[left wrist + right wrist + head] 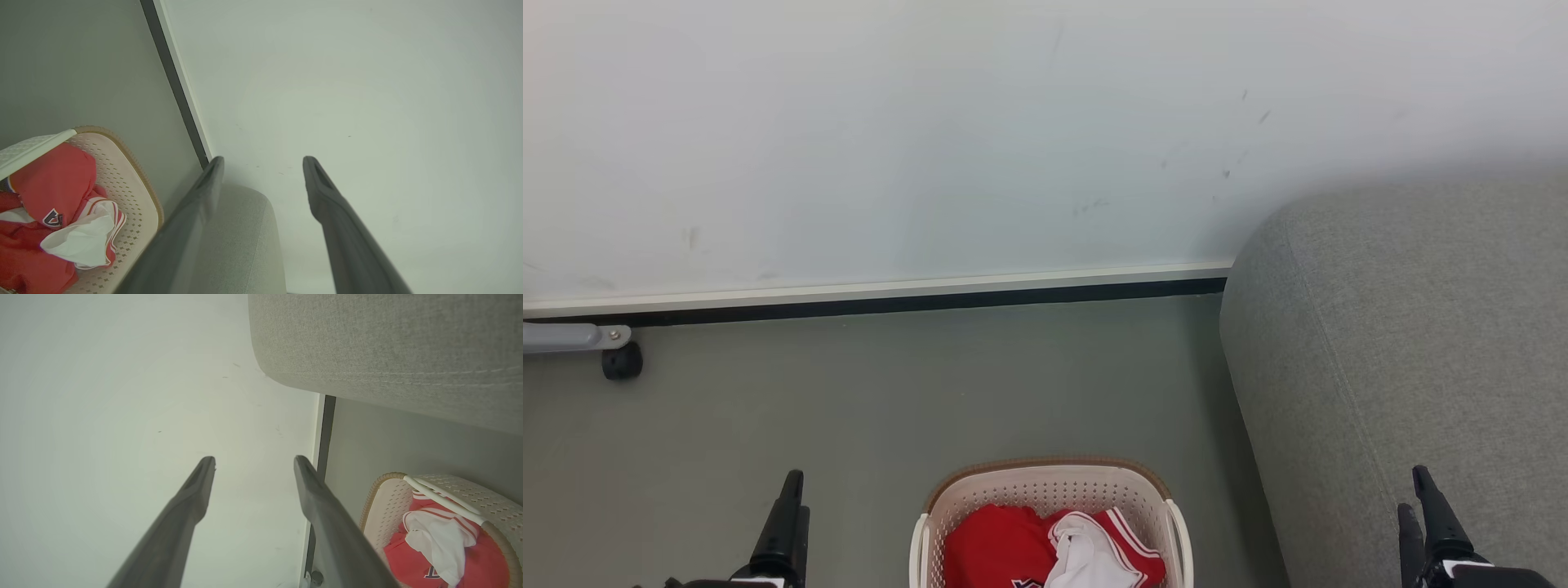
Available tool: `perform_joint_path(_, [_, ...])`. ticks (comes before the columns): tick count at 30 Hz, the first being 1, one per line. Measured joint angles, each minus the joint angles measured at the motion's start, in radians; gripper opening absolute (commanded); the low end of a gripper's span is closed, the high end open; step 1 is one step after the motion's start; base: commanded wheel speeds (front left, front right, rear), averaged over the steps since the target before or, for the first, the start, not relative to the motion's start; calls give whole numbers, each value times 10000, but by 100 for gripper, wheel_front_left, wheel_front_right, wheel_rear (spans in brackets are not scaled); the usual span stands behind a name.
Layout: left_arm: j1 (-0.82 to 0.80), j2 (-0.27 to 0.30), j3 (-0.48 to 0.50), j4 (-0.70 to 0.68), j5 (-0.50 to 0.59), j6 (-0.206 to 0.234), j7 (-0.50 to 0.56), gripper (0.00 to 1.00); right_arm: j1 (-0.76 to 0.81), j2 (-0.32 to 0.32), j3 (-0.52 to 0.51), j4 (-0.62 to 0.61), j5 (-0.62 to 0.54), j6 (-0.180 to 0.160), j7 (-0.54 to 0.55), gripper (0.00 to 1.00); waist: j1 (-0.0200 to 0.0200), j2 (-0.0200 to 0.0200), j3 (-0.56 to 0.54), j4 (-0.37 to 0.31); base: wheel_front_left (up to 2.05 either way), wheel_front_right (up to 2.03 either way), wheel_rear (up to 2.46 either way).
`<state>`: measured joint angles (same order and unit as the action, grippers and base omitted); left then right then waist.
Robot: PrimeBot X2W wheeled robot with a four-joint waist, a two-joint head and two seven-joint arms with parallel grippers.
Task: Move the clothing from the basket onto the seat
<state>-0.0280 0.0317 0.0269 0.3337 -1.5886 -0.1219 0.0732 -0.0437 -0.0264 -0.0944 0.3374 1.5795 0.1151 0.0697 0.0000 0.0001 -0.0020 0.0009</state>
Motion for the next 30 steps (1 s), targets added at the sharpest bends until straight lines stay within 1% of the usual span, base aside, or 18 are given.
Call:
perform_joint_path(6, [-22,2,-121,-169,564,174,-244,100,12,-2,92,-161,-451,-192,-199,100,0,-1,-20,6,0,0,0])
perform_joint_path(11, [-58,6,-291,-360,1254,353,-414,100,22,-6,232,-385,-1060,-433,-378,100,0,-1,-36,10,0,0,0])
perform_joint_path(15, [-105,10,-447,-497,1948,523,-581,100,27,-6,416,-562,-1772,-548,-548,100,0,0,-46,13,0,0,0])
perform_joint_path(17, [-117,13,-545,-558,2345,537,-629,100,31,-12,506,-665,-2161,-627,-625,100,0,0,-49,16,0,0,0])
perform_joint_path(19, [-127,25,-660,-608,2665,621,-708,100,35,-13,625,-732,-2591,-640,-686,100,0,0,-53,20,0,0,0])
perform_joint_path(30, [-256,309,-1252,-905,4982,968,-1118,100,129,-240,1348,-1076,-4801,-940,-1076,100,0,0,-64,31,0,0,0])
